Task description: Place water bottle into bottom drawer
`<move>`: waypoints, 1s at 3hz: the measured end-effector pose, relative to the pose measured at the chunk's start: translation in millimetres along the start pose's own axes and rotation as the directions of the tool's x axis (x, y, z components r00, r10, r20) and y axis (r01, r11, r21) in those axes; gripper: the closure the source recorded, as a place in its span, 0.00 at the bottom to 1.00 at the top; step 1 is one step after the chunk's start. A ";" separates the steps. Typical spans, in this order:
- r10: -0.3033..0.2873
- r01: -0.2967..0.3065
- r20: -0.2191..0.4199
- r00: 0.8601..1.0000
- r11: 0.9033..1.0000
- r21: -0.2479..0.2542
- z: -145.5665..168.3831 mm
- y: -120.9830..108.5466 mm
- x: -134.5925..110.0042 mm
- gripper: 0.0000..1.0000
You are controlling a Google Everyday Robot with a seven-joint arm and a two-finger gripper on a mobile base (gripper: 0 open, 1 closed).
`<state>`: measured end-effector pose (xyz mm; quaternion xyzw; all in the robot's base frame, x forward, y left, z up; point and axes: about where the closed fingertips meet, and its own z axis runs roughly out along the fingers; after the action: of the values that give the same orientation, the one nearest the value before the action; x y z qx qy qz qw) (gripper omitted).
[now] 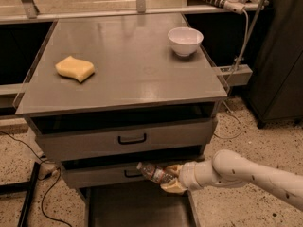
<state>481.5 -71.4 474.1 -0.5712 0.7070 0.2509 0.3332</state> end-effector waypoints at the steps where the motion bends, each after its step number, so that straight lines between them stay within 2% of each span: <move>1: -0.030 0.030 -0.002 1.000 1.000 0.003 23.0 -5.4 27.9 1.00; 2: -0.082 0.082 -0.012 0.997 0.996 0.017 36.7 -2.6 52.4 1.00; 3: -0.068 0.066 0.036 0.997 0.997 0.033 74.4 -6.0 109.1 1.00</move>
Offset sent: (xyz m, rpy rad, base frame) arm 0.0001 -0.0175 -0.0957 -0.0584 -0.1315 0.0624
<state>487.4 -87.9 343.0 -0.5844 0.6851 0.2388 0.3636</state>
